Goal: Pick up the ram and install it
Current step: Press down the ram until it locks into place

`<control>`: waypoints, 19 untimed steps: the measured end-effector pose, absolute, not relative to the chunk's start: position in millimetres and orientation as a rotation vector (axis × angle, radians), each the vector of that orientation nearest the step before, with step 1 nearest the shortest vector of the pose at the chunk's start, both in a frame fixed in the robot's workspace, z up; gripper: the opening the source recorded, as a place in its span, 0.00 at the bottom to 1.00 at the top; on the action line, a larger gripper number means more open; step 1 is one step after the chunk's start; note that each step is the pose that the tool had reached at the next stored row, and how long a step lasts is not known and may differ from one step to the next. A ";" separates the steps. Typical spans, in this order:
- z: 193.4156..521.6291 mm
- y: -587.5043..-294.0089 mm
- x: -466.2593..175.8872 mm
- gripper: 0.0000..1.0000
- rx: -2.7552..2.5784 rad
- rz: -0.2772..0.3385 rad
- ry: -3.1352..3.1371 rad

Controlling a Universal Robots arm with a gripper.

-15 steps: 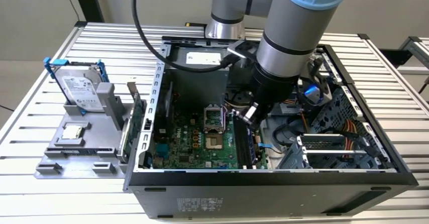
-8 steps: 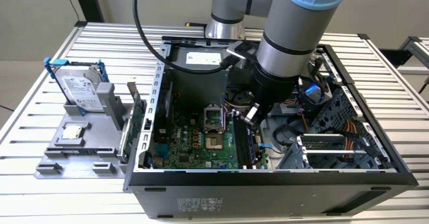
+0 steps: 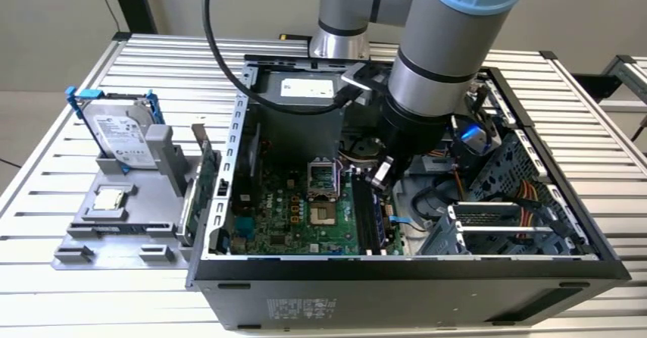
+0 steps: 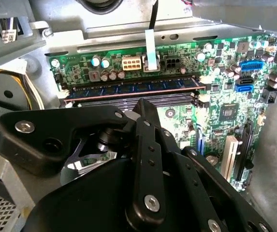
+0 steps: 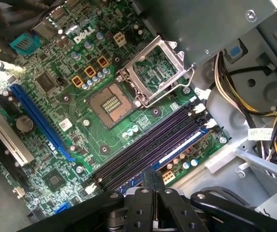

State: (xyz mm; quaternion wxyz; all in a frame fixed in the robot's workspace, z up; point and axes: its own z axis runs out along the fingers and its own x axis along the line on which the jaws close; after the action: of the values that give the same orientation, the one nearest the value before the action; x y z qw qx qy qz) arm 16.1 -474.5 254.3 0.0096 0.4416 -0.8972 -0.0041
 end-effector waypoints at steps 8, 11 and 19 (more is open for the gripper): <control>254.3 -474.5 16.3 0.00 1.448 -0.012 -2.766; 254.3 -474.5 16.6 0.00 1.473 -0.012 -2.753; 254.3 -474.5 17.6 0.00 1.537 -0.011 -2.718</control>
State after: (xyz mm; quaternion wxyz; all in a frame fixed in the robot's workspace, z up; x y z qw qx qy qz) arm 17.6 -474.5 254.3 0.0097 0.4922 -0.8704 -0.0036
